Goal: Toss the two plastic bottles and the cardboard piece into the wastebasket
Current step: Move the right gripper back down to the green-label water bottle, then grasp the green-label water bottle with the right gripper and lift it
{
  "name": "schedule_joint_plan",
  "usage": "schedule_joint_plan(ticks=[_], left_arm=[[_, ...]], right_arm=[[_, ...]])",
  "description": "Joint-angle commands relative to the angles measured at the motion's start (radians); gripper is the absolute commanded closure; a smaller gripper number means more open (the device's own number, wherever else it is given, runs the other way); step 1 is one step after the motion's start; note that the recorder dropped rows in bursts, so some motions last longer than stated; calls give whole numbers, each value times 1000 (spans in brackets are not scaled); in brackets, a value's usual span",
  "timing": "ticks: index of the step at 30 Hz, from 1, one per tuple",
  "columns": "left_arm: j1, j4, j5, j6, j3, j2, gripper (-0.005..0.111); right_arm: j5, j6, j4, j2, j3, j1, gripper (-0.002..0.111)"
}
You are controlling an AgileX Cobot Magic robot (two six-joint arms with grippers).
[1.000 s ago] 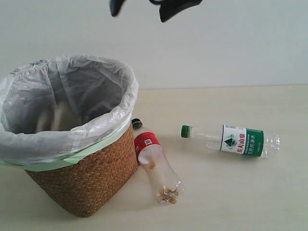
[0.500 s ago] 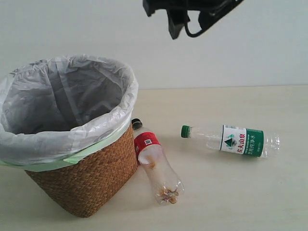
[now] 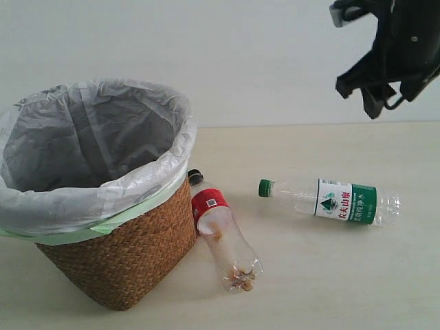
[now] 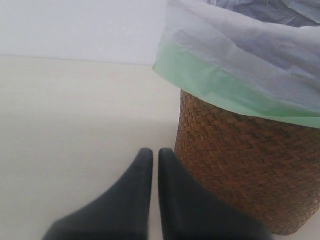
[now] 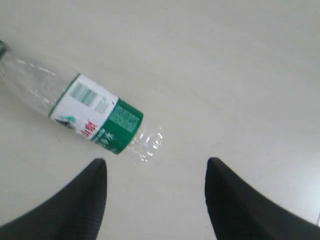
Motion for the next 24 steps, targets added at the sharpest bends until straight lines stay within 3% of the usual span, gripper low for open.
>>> schedule_joint_plan(ticks=[1,5,11,17,24], left_arm=[[1,3,-3,-5,4,-3,103],[1,3,-3,-5,4,-3,103],[1,3,-3,-5,4,-3,103],[1,3,-3,-5,4,-3,103],[1,3,-3,-5,4,-3,103]], right_arm=[[-19,-148,-3,-9,75,-13,57],[-141,-174,-5,-4,152,-13,57],[-141,-221,-11,83,171,-13,56],[-154,-225,-11,184,171,-13,36],[-229,-256,-11,248,171,-11,35]])
